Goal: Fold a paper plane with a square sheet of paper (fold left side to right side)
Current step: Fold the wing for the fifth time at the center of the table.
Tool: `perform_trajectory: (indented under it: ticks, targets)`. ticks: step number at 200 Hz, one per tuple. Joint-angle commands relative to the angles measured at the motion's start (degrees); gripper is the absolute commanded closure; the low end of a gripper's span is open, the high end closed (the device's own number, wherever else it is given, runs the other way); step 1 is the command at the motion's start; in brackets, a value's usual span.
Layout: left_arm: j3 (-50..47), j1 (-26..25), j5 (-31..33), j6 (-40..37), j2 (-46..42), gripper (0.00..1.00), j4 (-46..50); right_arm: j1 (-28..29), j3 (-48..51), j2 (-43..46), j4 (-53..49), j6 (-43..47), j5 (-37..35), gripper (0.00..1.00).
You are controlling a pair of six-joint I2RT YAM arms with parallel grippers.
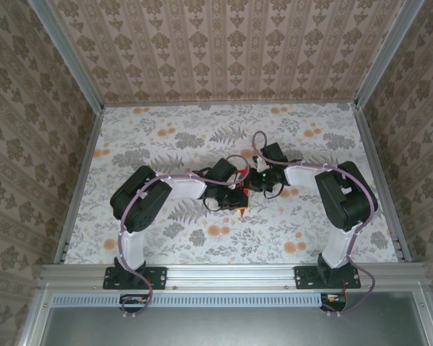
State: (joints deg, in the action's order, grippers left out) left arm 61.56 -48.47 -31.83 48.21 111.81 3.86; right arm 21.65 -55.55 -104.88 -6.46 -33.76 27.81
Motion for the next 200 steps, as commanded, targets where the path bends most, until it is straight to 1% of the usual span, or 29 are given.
perform_trajectory:
  ticks: [1,24,80,136,167,200]
  targets:
    - [-1.73,-1.18,1.78,-1.24,2.14,0.86,5.81,-0.03,-2.59,-2.49,-3.04,2.21,-3.19,1.00]
    - [-1.93,-1.19,1.78,-1.18,2.03,0.86,5.82,-0.15,-3.89,-3.08,-4.85,3.57,-5.66,1.00]
    - [-1.94,-1.32,1.59,-1.10,2.23,0.86,5.80,-0.90,-6.14,-5.06,-5.67,4.67,-7.76,1.00]
    - [-1.77,-1.39,1.42,-1.11,2.52,0.86,5.74,-2.63,-8.81,-6.88,-4.53,4.30,-6.98,1.00]
    - [-1.68,-1.38,1.21,-1.07,2.72,0.87,5.72,-4.60,-10.70,-8.37,-3.98,4.23,-5.08,1.00]
    - [-1.67,-1.53,1.17,-1.07,2.78,0.87,5.63,-6.40,-13.22,-10.18,-4.72,4.82,-4.70,1.00]
